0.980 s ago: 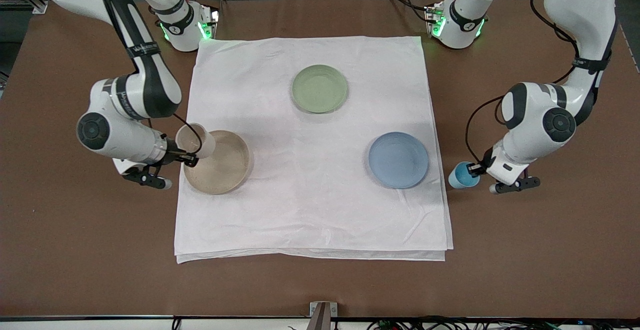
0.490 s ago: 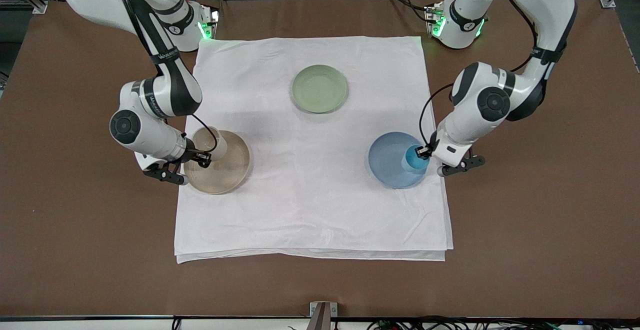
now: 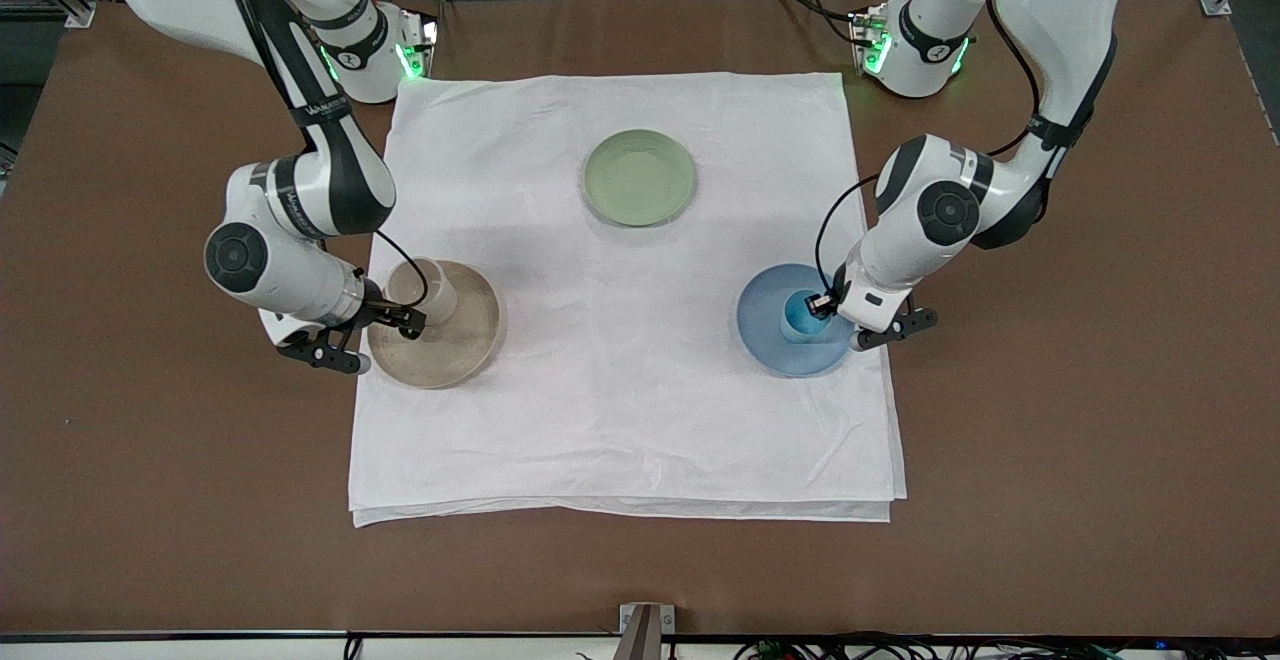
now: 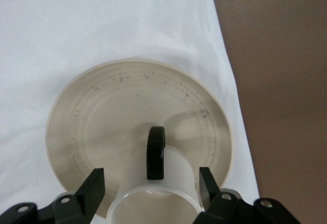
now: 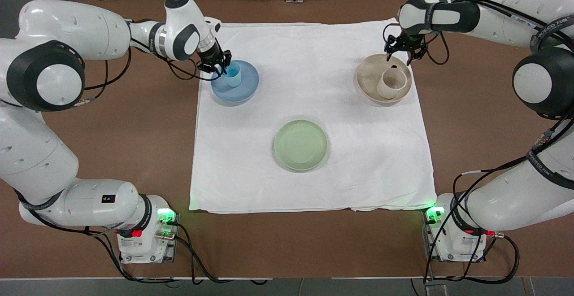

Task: Place blue cup in blue plate and white mug in gray plate
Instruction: 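Lower the mug onto the beige plate while the left gripper releases the cup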

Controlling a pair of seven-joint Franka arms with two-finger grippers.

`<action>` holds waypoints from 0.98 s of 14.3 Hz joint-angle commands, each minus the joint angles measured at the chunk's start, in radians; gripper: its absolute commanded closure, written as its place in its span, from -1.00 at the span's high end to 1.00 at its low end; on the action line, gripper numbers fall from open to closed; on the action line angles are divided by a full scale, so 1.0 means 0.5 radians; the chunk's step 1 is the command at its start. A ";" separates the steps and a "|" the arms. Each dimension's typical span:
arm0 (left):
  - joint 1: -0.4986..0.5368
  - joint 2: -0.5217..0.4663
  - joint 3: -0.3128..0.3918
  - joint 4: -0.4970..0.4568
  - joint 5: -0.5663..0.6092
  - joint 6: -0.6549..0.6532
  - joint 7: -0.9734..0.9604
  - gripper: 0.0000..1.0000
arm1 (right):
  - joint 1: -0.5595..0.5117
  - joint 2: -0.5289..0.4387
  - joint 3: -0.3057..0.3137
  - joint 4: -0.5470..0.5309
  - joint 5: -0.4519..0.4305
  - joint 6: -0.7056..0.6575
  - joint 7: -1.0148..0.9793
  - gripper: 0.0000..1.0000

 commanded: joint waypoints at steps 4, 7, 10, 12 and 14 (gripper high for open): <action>0.042 -0.356 0.006 0.443 0.133 -0.635 0.140 0.99 | -0.425 -0.165 -0.013 0.499 -0.266 -0.693 -0.727 1.00; 0.228 -0.387 -0.009 0.774 0.152 -0.957 0.404 1.00 | -0.600 -0.312 -0.013 0.554 -0.312 -0.898 -0.859 1.00; 0.342 -0.424 0.003 1.084 0.149 -1.392 0.735 1.00 | -0.628 -0.312 -0.007 0.841 -0.410 -1.186 -0.841 1.00; 0.444 -0.424 -0.003 1.289 0.128 -1.657 0.995 1.00 | -0.631 -0.276 -0.007 1.062 -0.435 -1.331 -0.835 1.00; 0.444 -0.500 0.006 1.345 0.128 -1.829 1.076 1.00 | -0.625 -0.275 -0.003 1.088 -0.401 -1.338 -0.801 1.00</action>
